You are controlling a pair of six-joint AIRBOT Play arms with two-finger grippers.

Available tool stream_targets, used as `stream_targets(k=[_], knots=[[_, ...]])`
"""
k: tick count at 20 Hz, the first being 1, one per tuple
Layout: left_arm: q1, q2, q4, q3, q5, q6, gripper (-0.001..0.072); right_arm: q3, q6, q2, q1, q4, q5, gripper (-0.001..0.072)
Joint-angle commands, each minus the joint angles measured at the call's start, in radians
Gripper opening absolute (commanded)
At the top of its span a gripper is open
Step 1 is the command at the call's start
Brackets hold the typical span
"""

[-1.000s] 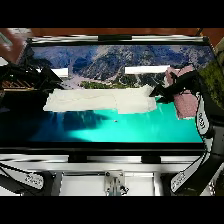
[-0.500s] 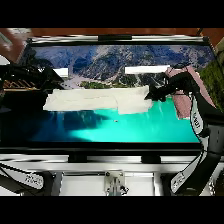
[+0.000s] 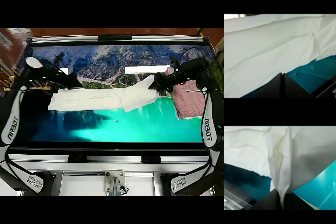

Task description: Fold the shirts.

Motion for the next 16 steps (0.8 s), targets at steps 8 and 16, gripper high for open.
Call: stream_targets(k=[8,16], knots=[[-0.355,-0.071,0.000,0.000,0.267,-0.010,0.0033,0.000,0.117,0.214,0.000,-0.029,-0.129,0.0059],[-0.465,-0.149,-0.023,0.000,0.382,-0.175,0.0033,0.000,0.162,0.374,0.000,-0.030,-0.199,0.0059]])
